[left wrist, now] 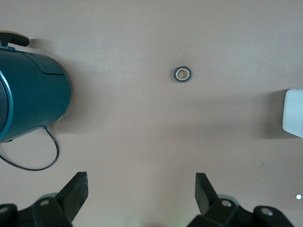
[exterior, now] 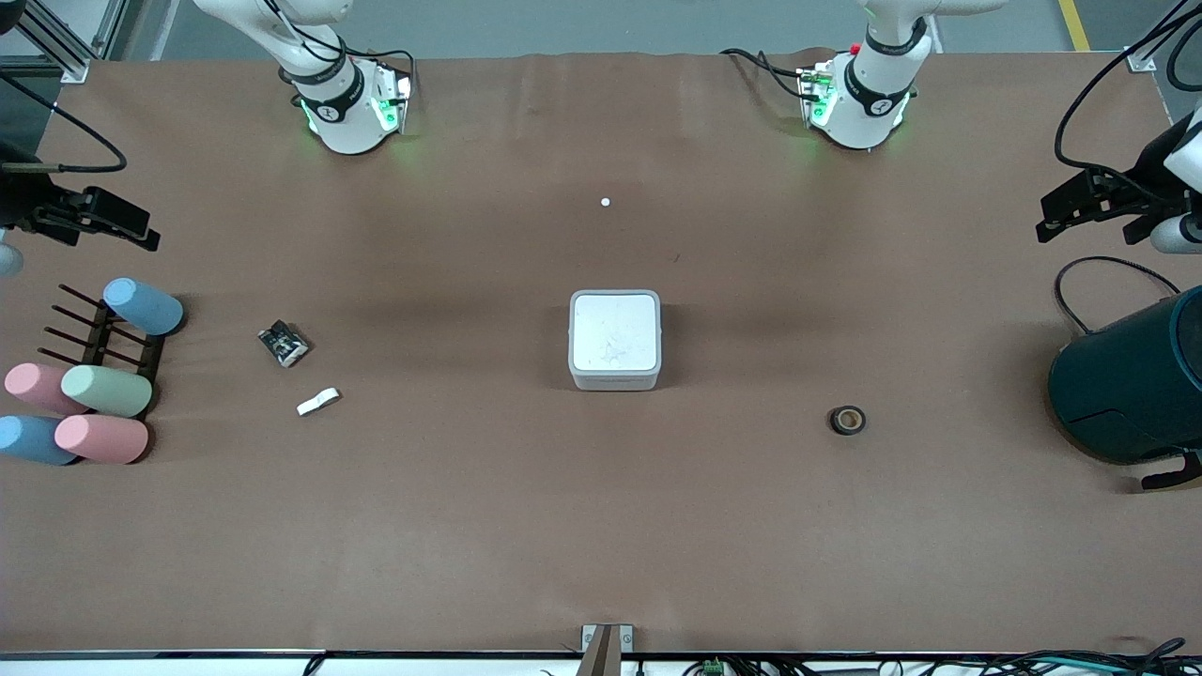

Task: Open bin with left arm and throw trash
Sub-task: 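Hook the lid with the left gripper while the right gripper grasps the packet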

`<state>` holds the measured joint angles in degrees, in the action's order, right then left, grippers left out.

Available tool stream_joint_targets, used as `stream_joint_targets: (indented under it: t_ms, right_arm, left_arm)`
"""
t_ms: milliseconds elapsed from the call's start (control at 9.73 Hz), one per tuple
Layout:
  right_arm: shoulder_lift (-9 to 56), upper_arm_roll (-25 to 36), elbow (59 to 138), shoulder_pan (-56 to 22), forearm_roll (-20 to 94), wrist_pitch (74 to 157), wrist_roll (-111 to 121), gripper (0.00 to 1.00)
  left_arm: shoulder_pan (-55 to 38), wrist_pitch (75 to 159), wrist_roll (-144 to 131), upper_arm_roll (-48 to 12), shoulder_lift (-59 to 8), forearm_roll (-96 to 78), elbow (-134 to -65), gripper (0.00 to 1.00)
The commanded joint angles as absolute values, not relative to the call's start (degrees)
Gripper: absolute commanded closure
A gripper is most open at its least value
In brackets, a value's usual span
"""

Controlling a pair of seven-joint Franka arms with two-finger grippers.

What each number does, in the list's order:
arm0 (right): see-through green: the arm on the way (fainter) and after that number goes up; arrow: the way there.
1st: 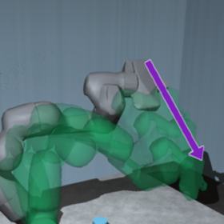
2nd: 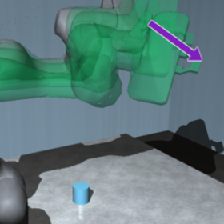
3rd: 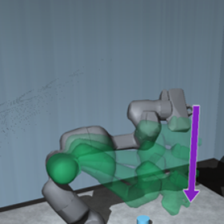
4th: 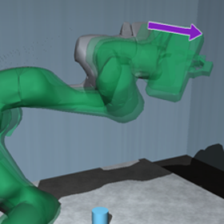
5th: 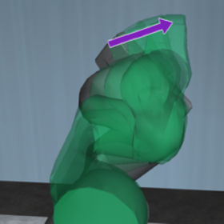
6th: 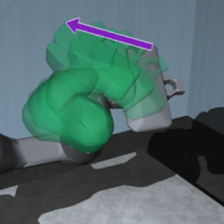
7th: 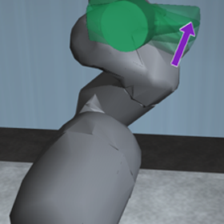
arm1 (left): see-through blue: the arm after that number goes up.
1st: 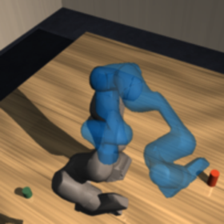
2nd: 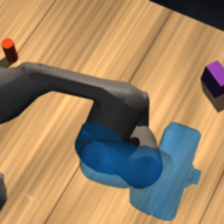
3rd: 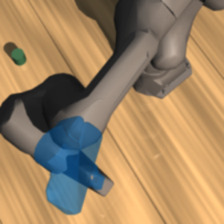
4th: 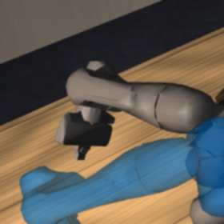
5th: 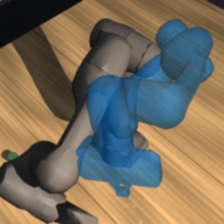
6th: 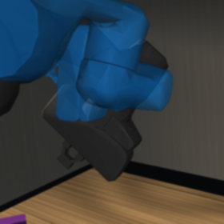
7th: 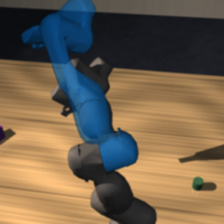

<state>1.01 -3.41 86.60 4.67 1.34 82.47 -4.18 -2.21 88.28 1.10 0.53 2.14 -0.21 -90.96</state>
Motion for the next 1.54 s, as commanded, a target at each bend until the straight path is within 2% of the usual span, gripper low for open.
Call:
stream_joint_targets:
  t_ms: [0, 205, 308, 411, 514, 719, 822, 1130, 1438]
  right_arm:
    - [0.7, -3.7, 86.7, 5.1, 1.5, 82.7, -4.8, 0.00]
    - [0.7, -3.7, 87.2, 5.0, 1.7, 83.2, -4.9, 0.00]
    - [0.9, -3.7, 89.2, 4.8, 1.7, 84.5, -4.8, 0.00]
    - [0.8, -3.8, 93.4, 4.5, 1.7, 88.6, -4.8, 0.00]
    - [0.8, -4.0, 95.5, 4.3, 1.7, 89.7, -4.8, 0.00]
    - [0.6, -4.0, 103.0, 3.4, 1.7, 95.5, -4.5, 0.00]
    - [0.7, -4.0, 109.3, 3.4, 1.7, 102.8, -4.1, 0.00]
    - [1.0, -4.0, 125.7, 2.1, 0.2, 123.5, -2.9, 0.00]
    - [8.1, -3.9, 128.2, 4.6, 0.0, 133.3, 9.9, 0.00]
  left_arm:
    - [-2.8, 86.5, 1.2, 0.4, 1.1, 0.2, -88.4, 0.00]
    - [-3.2, 86.2, 1.8, -0.3, 0.1, -0.3, -89.3, 0.00]
    - [-3.8, 85.1, 2.4, -3.0, -0.3, -0.4, -89.7, 0.10]
    - [-5.8, 85.9, -0.8, -6.6, -2.4, -0.8, -89.1, 0.84]
    - [-8.2, 89.8, -9.3, -9.7, -6.4, -1.2, -87.9, 1.00]
    - [-15.3, 96.9, -16.6, -13.1, -18.7, -1.0, -81.6, 1.00]
    - [-19.7, 102.7, -17.0, -13.2, -24.2, -0.9, -79.6, 1.00]
    - [-26.1, 118.7, -22.8, -13.2, -34.0, -1.3, -79.7, 1.00]
    - [-28.1, 123.9, -29.8, -13.2, -38.5, -2.4, -79.7, 1.00]
